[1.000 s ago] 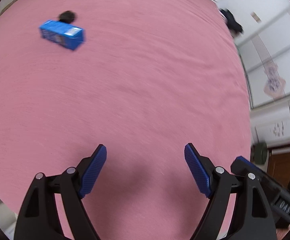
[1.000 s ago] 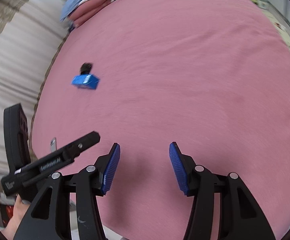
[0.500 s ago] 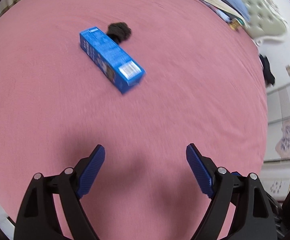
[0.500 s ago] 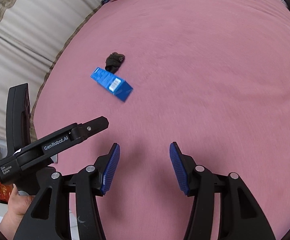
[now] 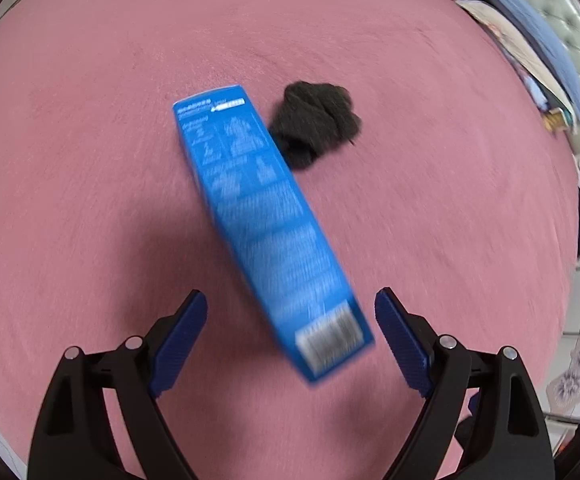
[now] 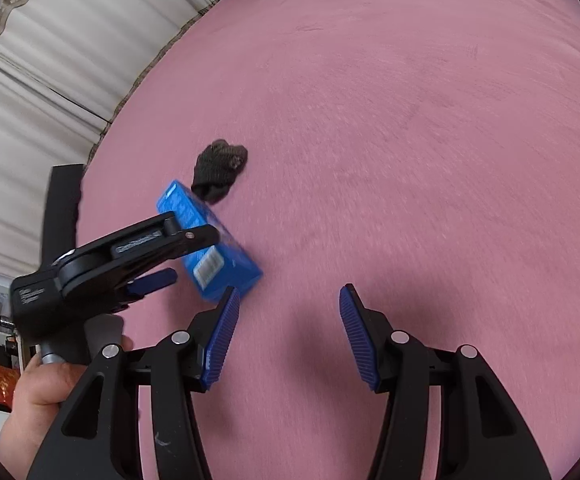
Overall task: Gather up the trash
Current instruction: 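Return both open tools to the bed toward the blue box and grey sock, then grasp the blue nasal-spray box with the left tool while the right grasps the grey sock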
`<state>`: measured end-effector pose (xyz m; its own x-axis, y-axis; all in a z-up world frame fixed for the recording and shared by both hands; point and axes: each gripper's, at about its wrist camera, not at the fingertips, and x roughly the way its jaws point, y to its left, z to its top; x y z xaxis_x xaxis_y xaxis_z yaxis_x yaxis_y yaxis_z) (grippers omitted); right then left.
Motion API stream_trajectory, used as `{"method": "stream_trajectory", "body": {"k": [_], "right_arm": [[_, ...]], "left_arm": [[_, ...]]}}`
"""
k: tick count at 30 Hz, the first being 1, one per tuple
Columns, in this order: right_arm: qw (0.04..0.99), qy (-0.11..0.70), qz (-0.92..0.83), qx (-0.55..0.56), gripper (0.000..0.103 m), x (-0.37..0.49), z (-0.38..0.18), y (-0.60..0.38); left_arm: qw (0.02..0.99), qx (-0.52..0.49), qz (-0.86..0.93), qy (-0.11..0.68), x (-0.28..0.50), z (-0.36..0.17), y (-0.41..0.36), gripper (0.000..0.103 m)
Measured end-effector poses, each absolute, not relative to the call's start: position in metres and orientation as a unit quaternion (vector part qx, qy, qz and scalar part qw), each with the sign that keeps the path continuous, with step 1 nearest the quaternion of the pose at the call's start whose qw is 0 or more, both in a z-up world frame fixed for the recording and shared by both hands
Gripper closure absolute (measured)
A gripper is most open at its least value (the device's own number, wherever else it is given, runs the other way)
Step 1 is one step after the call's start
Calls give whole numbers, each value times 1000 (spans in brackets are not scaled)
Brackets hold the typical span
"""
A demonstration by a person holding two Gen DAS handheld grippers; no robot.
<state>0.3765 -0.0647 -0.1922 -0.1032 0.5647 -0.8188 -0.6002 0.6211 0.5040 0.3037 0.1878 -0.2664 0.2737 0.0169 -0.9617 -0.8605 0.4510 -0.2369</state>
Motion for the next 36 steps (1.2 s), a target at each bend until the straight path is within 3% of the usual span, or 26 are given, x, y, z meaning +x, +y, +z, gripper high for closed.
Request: {"method": "stream_trajectory", "body": {"k": [3,4,6,12,29,30,31,32,36], "right_arm": [[668,599,441,-15,52,384,-196,-52],[667,599,443,-14,52,387,-198,-46],[667,598,445,-12,52,392,-200,-34],[659,594,461,-23,50,396,-207,10],[616,650,445,4,48,394,-256,131],[615,656,438,4,50,394,-259,133],[614,661,432,2,61,394,-262,134],[611,667,427,0,80,393,-264,134],[616,663,426,7,88,388,-259,114]], "left_arm": [[666,-420,334,518,311,-281,202,19],[662,-422,336,520,312,-285,205,22],[658,-431,332,521,312,-293,211,41],[678,-431,334,492,294,-288,231,55],[704,-437,312,465,256,-283,274,56],[704,-439,311,464,248,-282,273,56],[704,-440,310,464,241,-282,273,56],[704,-441,310,463,239,-282,272,56],[706,-442,302,464,242,-282,274,56]]}}
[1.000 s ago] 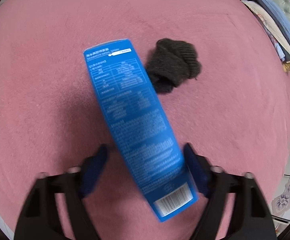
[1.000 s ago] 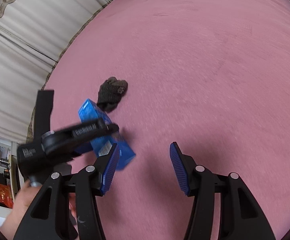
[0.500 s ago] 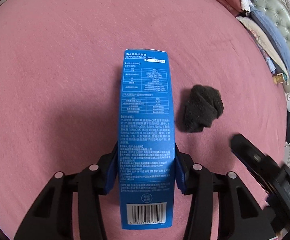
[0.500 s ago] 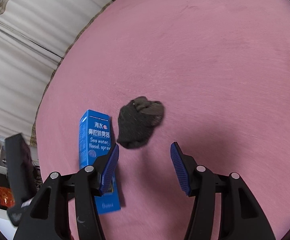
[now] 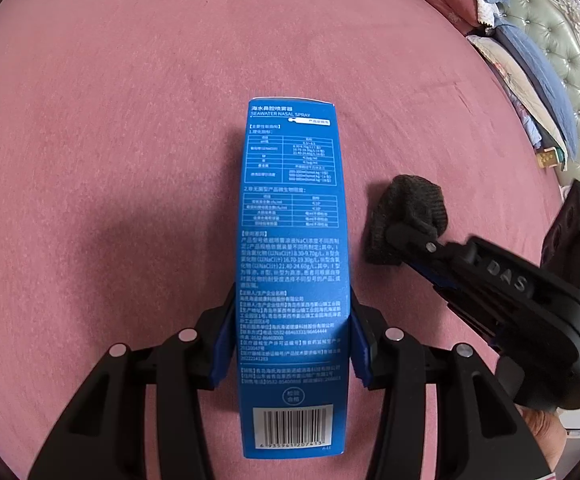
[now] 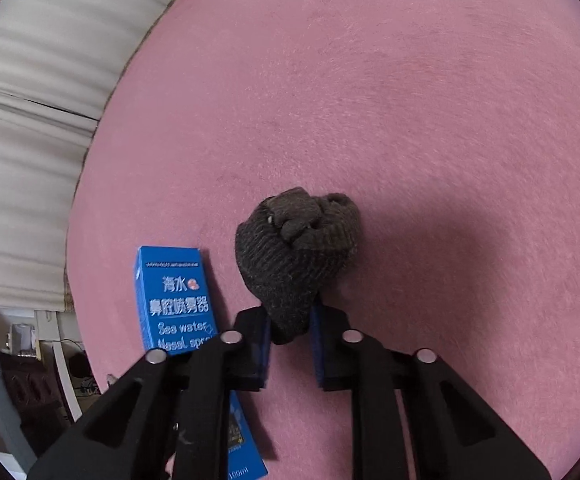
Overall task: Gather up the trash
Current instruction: 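Grasp the blue nasal-spray box with the left tool while the right grasps the grey sock, then carry the blue box and grey sock to the yellow bin and release both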
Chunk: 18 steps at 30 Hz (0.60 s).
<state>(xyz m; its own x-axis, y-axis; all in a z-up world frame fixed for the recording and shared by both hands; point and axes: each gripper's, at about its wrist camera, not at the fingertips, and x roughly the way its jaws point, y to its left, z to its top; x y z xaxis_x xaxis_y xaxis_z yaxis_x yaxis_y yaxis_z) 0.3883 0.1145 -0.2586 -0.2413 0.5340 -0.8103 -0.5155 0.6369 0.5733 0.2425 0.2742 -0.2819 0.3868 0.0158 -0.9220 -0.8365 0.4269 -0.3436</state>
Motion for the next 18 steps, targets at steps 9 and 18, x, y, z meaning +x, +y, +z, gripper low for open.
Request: {"method": "stream_trajectory", "body": {"k": [9,18], "right_arm": [[626,667,404,15,89,366,-242,8],[634,681,366,22,89,315,-224,-124]], "left_arm": [[720,-435,257,475,216,-284,221,56],[728,-412,193,513,191,-268,107,56]]}}
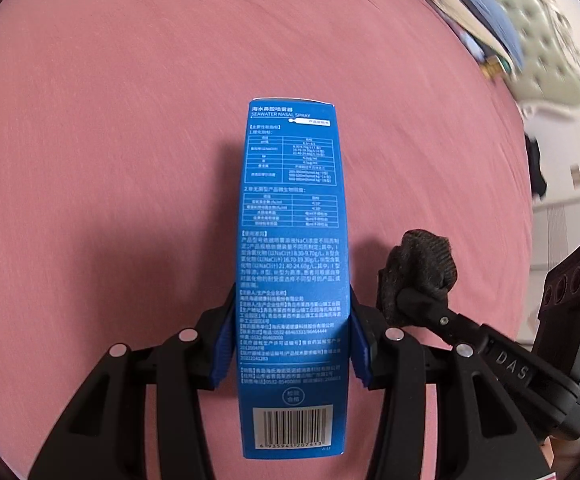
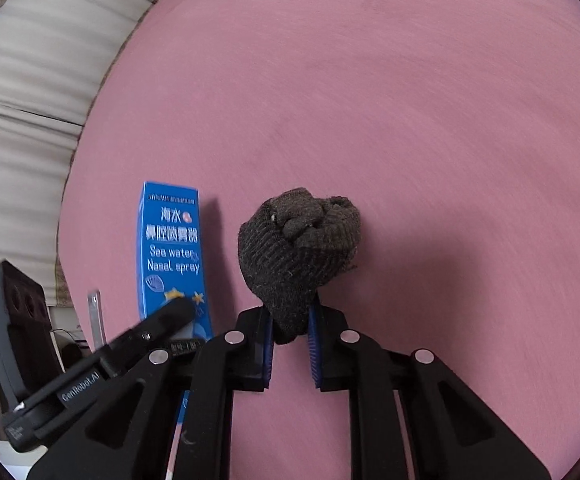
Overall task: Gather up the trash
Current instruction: 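Carry the blue box and grey sock to the yellow bin and release both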
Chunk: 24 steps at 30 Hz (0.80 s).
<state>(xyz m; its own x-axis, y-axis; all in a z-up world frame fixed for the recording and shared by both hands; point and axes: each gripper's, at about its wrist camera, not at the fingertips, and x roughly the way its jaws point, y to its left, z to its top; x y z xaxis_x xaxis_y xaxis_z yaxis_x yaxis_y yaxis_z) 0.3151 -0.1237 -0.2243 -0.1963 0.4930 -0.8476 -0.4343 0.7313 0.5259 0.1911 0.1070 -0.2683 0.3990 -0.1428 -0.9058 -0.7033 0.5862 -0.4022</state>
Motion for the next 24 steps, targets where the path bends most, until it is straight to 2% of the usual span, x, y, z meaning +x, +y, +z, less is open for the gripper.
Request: {"method": "stream_trajectory", "body": {"k": [24], "right_arm": [[695,664,187,204,89,157,-154,-464]], "left_arm": [[736,-253,-47,626,126,-201,-218,56]]}}
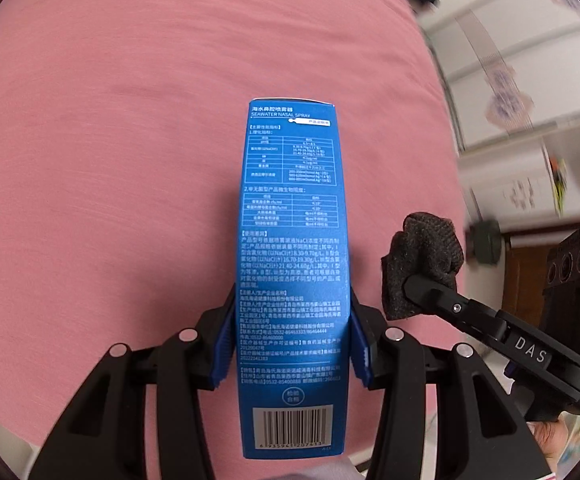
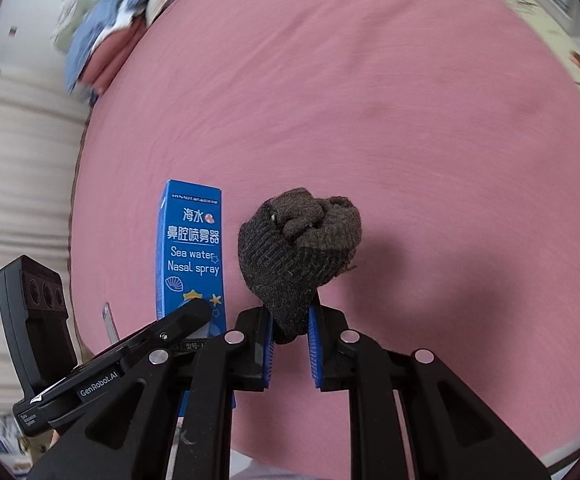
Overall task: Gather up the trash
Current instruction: 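Carry the blue box and grey sock to the yellow bin and release both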
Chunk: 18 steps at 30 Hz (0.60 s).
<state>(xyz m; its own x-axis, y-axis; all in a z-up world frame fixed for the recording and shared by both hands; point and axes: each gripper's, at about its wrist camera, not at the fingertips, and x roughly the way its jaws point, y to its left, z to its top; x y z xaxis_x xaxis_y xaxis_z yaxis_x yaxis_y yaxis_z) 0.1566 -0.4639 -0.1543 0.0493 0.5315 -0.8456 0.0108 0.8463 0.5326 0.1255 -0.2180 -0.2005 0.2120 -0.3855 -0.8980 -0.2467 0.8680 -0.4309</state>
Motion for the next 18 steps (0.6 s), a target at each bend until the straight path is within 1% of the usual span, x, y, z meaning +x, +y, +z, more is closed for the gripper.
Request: {"method": "stream_trajectory", "body": {"k": [8,18], "right_arm": [[715,641,126,248,89,123,-142,-555],[730,612,64,298,88,111,-139,-691]], "left_arm": [[722,-189,-123,654,116,-190,-346,56],[705,-128,-199,668,150,-188,-514,56]]}}
